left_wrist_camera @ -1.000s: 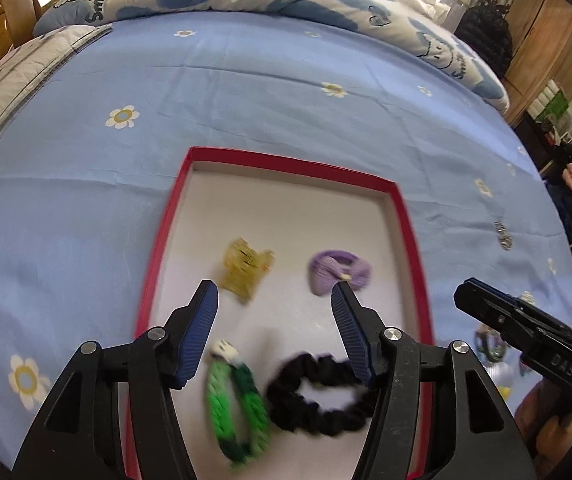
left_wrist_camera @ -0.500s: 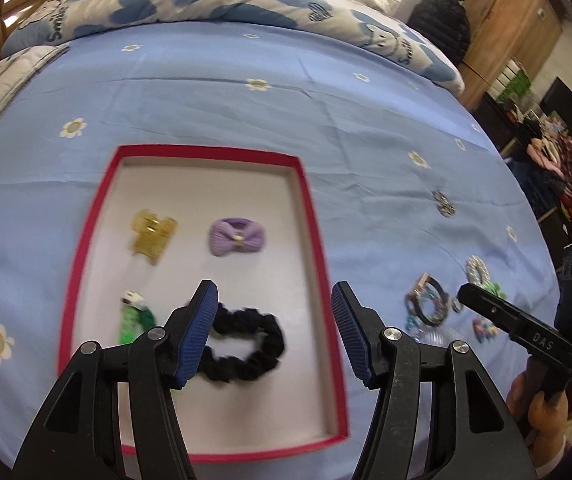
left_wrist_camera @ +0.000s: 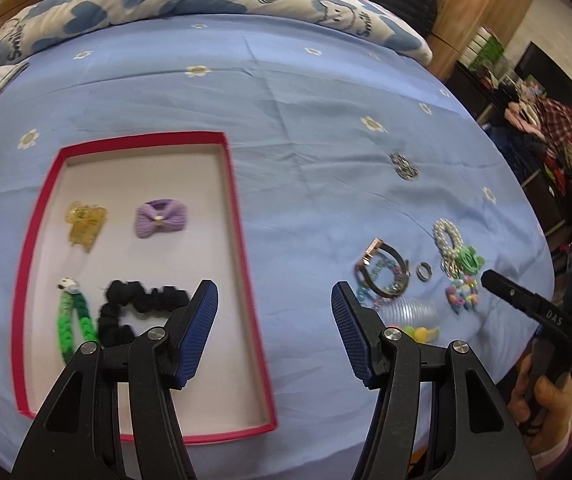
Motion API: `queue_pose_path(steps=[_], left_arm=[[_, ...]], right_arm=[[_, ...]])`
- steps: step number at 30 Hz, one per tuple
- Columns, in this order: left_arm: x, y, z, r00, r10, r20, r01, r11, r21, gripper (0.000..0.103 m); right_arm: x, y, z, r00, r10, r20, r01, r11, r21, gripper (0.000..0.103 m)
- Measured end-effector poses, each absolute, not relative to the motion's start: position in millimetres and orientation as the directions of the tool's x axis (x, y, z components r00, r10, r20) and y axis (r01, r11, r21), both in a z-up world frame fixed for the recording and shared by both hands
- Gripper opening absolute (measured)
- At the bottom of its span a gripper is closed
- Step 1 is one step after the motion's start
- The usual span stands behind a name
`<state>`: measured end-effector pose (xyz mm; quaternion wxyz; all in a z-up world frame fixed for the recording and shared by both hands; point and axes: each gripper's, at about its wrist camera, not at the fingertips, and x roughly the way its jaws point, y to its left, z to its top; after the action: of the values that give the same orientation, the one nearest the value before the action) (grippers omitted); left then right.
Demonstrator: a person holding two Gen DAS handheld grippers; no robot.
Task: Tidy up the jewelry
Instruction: 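Move both tools back toward the gold watch and green hair ties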
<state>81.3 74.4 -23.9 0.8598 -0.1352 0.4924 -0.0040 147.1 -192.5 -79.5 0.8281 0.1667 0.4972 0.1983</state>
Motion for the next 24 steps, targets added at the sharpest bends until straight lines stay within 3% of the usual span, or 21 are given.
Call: queue_pose_path(steps=[11, 13, 18, 24], left_arm=[[106, 35, -31, 0.486, -0.163, -0.859, -0.046, 0.976, -0.211, 0.058], [112, 29, -33, 0.482, -0.166, -0.86, -0.03, 0.978, -0.205, 0.058], [127, 17, -39, 0.471, -0.177, -0.864, 0.005, 0.98, -0.198, 0.058], [151, -1, -55, 0.435, -0.186, -0.881, 0.053, 0.982, -0.181, 0.058]], right_arm=[[155, -235, -86, 0.479, 0.423, -0.769, -0.112, 0.898, 0.425, 0.08], [159, -238, -89, 0.475, 0.419, -0.773, -0.114, 0.901, 0.418, 0.076], [170, -240, -102, 0.445, 0.408, -0.797, -0.12, 0.909, 0.398, 0.054], [180, -242, -113, 0.417, 0.4, -0.816, -0.13, 0.915, 0.382, 0.046]])
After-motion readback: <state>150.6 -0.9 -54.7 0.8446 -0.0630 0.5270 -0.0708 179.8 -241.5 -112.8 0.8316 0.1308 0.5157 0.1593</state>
